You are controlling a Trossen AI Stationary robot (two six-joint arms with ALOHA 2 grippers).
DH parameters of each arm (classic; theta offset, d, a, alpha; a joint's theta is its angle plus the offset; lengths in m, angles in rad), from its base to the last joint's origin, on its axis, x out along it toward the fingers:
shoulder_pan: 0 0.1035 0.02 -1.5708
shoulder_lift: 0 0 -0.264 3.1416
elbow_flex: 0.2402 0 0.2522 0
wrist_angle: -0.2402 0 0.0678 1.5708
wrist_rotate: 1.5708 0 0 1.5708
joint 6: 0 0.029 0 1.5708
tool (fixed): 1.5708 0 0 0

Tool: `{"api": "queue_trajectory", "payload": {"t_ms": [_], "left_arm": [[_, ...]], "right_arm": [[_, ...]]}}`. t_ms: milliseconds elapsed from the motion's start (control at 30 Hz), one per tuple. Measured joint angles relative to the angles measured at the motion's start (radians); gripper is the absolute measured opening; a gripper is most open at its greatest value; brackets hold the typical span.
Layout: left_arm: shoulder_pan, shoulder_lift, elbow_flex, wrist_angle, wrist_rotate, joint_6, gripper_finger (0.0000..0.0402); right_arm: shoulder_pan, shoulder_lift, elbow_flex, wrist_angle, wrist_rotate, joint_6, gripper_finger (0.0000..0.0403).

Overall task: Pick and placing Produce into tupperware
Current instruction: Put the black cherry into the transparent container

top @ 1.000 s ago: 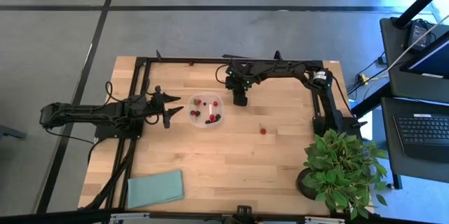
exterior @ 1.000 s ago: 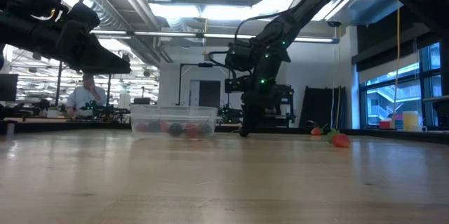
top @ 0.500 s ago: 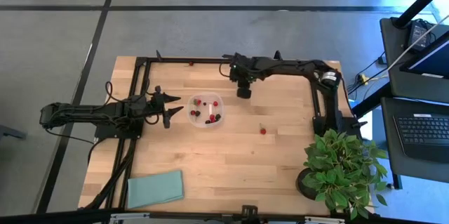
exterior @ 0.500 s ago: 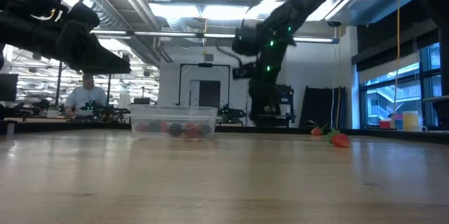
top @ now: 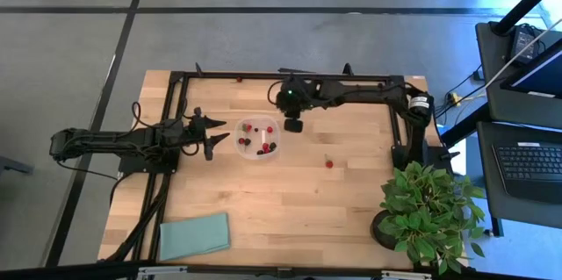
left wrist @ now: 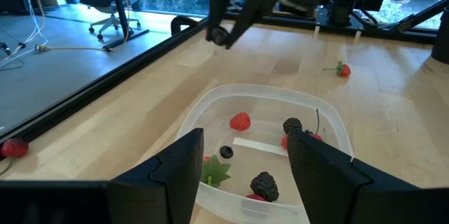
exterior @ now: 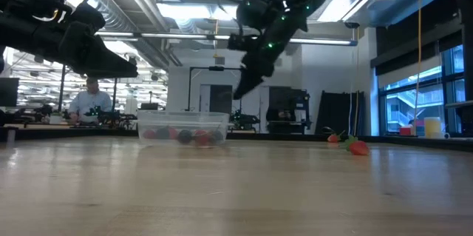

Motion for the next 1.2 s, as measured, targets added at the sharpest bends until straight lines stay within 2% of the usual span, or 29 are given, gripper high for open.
{"api": "queue_trajectory", "payload": {"t_ms": [100,500,767,1000,1200], "left_arm": [[0.000,0.000,0.000,0.000,0.000,0.000,0.0199],[0.000,0.000,0.000,-0.001,0.000,0.000,0.0199],[0.000,0.000,0.000,-0.003,0.000,0.000,0.0199],[0.000,0.000,0.000,-0.003,0.000,0.000,0.0199],[0.000,0.000,0.000,-0.003,0.000,0.000,0.0199]], "right_arm": [[0.035,0.000,0.000,0.076,-0.066,0.006,0.0112],[0.123,0.041,0.003,0.325,-0.183,0.027,0.0117],[0.123,0.131,0.003,0.361,-0.194,0.076,0.0117],[0.124,0.199,0.002,0.363,-0.263,0.107,0.0118],[0.124,0.228,0.002,0.367,-0.264,0.128,0.0118]]}}
